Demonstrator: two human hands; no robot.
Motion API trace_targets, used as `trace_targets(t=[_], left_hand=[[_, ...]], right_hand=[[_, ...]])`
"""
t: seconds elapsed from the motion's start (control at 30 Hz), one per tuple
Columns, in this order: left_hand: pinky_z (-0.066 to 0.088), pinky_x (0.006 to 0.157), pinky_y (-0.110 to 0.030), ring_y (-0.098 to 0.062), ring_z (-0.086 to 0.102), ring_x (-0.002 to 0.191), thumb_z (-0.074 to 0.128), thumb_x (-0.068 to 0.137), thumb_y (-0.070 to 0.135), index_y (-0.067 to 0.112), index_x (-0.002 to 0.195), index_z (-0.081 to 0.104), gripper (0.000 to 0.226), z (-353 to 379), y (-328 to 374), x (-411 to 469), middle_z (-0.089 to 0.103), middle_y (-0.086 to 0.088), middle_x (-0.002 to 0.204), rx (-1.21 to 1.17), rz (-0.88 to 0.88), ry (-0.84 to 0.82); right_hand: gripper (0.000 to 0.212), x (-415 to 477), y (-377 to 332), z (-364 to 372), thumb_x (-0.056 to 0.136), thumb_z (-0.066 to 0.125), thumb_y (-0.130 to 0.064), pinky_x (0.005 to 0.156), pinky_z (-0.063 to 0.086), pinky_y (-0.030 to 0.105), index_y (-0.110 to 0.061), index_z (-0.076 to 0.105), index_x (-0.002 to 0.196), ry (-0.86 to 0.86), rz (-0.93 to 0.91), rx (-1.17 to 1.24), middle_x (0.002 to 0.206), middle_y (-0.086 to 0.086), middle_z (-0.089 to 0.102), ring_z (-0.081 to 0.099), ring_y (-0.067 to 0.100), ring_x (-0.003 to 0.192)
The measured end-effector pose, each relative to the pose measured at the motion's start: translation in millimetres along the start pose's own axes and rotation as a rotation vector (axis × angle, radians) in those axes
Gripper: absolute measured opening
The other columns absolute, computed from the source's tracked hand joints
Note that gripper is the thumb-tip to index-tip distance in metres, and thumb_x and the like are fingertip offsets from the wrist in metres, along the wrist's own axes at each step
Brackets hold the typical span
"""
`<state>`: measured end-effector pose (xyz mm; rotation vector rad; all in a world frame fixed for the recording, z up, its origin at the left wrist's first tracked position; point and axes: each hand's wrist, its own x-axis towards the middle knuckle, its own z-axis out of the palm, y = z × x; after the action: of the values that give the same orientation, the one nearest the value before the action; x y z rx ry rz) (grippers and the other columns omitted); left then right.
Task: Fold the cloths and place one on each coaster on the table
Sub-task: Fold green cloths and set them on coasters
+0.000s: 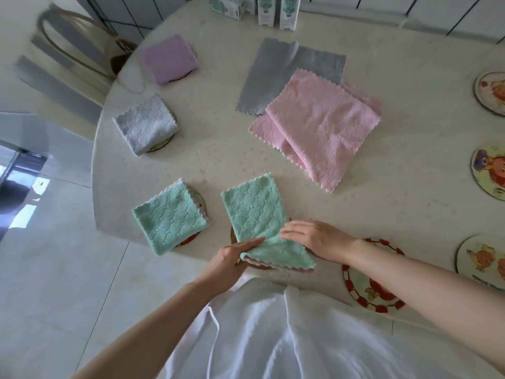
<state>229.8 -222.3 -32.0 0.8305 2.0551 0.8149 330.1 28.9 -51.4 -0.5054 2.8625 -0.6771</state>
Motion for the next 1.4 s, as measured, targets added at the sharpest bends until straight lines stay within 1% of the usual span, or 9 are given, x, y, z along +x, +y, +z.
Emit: trace_targets(t=[0.17, 0.23, 0.33, 0.4, 0.57, 0.73, 0.9, 1.2, 1.4], left_hand=[[0.05, 0.064, -0.033, -0.007, 0.061, 0.067, 0.058, 0.093, 0.016, 0.02, 0.095, 0.072, 0.015, -1.5, -8.8, 1.8, 0.072, 0.002, 0.085, -0.147, -0.204, 0.073], [0.044, 0.058, -0.029, -0.001, 0.053, 0.057, 0.059, 0.092, 0.021, 0.015, 0.078, 0.068, 0.018, -1.8, -8.8, 7.6, 0.066, -0.001, 0.072, -0.248, -0.294, 0.149], [0.049, 0.06, -0.033, -0.015, 0.059, 0.064, 0.061, 0.091, 0.022, 0.003, 0.083, 0.068, 0.022, -6.8, -4.3, 21.4, 0.069, -0.011, 0.078, -0.359, -0.395, 0.22], [0.051, 0.058, -0.035, -0.021, 0.061, 0.063, 0.062, 0.09, 0.022, 0.006, 0.077, 0.067, 0.022, -12.1, -2.9, 31.2, 0.068, -0.009, 0.074, -0.42, -0.438, 0.249], [0.056, 0.073, -0.055, -0.034, 0.069, 0.086, 0.062, 0.091, 0.023, 0.005, 0.087, 0.068, 0.019, -23.2, -2.7, 52.8, 0.072, -0.016, 0.092, -0.575, -0.503, 0.277], [0.059, 0.07, -0.049, -0.03, 0.069, 0.088, 0.058, 0.093, 0.024, 0.002, 0.105, 0.064, 0.026, -30.5, 3.2, 66.2, 0.069, -0.013, 0.098, -0.644, -0.61, 0.259], [0.059, 0.068, -0.048, -0.028, 0.068, 0.086, 0.058, 0.093, 0.028, 0.01, 0.095, 0.064, 0.019, -29.1, 2.8, 69.8, 0.069, -0.011, 0.096, -0.602, -0.644, 0.269], [0.055, 0.069, -0.058, -0.04, 0.065, 0.088, 0.055, 0.093, 0.033, 0.004, 0.091, 0.064, 0.031, -29.1, 1.4, 74.1, 0.068, -0.021, 0.092, -0.525, -0.511, 0.339], [0.058, 0.069, -0.054, -0.035, 0.067, 0.092, 0.053, 0.094, 0.033, 0.002, 0.099, 0.064, 0.033, -33.9, 1.0, 79.6, 0.066, -0.021, 0.102, -0.62, -0.652, 0.296]], right_hand=[[0.028, -0.3, 1.6, -3.3, 0.081, 0.066, -0.003, 0.076, 0.057, 0.033, -0.011, 0.069, 0.108, 0.003, 0.068, 0.144, 0.102, 0.003, 0.072, 0.068, 0.017, 0.092], [0.021, 2.9, -3.9, -6.2, 0.088, 0.06, -0.017, 0.068, 0.054, 0.03, -0.013, 0.068, 0.107, -0.003, 0.181, 0.264, 0.095, 0.001, 0.072, 0.068, 0.015, 0.082], [0.023, 14.4, -10.3, -11.8, 0.09, 0.06, -0.026, 0.061, 0.052, 0.023, -0.02, 0.066, 0.111, 0.054, 0.446, 0.422, 0.086, -0.004, 0.071, 0.065, 0.013, 0.066], [0.011, 25.6, -11.5, -15.8, 0.09, 0.061, -0.027, 0.055, 0.044, 0.016, -0.018, 0.064, 0.093, 0.097, 0.568, 0.489, 0.072, -0.004, 0.064, 0.058, 0.01, 0.059], [0.038, 53.0, -9.7, -21.0, 0.093, 0.057, -0.022, 0.049, 0.023, 0.023, -0.019, 0.035, 0.062, 0.179, 0.72, 0.561, 0.055, -0.005, 0.036, 0.031, 0.01, 0.05], [0.039, 68.6, -1.3, -14.2, 0.093, 0.054, -0.021, 0.051, 0.02, 0.029, -0.017, 0.031, 0.062, 0.1, 0.884, 0.551, 0.055, -0.003, 0.032, 0.029, 0.013, 0.051], [0.033, 75.7, 3.4, -15.1, 0.087, 0.053, -0.02, 0.053, 0.019, 0.03, -0.017, 0.031, 0.064, 0.035, 1.017, 0.605, 0.059, -0.001, 0.032, 0.03, 0.015, 0.055], [0.016, 89.7, 8.1, -21.9, 0.096, 0.047, -0.027, 0.047, 0.027, 0.024, -0.013, 0.049, 0.088, 0.181, 0.934, 0.643, 0.068, -0.002, 0.051, 0.037, 0.011, 0.049], [0.014, 96.9, 12.9, -18.7, 0.096, 0.049, -0.027, 0.046, 0.03, 0.023, -0.014, 0.048, 0.102, 0.096, 0.997, 0.528, 0.078, 0.0, 0.054, 0.044, 0.009, 0.056]])
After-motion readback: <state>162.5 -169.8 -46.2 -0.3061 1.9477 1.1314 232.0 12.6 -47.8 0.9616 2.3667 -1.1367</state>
